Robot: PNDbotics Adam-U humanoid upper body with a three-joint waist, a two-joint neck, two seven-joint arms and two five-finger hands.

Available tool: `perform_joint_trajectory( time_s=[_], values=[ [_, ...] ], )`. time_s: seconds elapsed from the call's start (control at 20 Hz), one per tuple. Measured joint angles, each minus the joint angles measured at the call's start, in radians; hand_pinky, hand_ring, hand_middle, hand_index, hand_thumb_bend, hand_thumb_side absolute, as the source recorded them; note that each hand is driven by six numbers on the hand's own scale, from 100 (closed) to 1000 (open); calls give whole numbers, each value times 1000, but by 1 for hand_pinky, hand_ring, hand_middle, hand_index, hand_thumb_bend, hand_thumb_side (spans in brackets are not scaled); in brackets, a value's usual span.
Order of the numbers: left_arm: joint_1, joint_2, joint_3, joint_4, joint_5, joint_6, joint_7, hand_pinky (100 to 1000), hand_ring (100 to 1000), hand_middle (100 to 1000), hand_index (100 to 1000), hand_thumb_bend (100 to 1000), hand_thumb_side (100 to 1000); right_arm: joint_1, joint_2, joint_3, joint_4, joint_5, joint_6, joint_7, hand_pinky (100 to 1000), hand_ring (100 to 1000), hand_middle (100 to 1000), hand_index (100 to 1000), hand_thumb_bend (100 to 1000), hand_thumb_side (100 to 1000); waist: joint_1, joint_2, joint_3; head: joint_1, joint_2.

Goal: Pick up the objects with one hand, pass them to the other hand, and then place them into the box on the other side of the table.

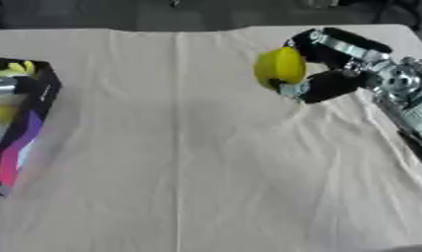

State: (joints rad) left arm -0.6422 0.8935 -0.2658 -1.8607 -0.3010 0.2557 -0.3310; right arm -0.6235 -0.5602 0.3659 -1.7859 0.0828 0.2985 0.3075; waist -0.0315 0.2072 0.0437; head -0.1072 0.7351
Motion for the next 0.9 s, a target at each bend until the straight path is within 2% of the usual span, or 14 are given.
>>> perform_joint_trajectory(
  time_s=[0.4,0.9],
  values=[
    [-89,-75,-127,-24,-31,17,-113,768,752,741,792,806,413,-33,141,75,65,89,-29,-45,771,604,470,573,100,100,6,-1,13,2,0],
    [-171,-170,-237,64,-173,-3,-207,768,769,764,822,839,378,-73,255,150,116,141,-30,-148,780,609,475,578,100,100,6,-1,23,6,1]
  ],
)
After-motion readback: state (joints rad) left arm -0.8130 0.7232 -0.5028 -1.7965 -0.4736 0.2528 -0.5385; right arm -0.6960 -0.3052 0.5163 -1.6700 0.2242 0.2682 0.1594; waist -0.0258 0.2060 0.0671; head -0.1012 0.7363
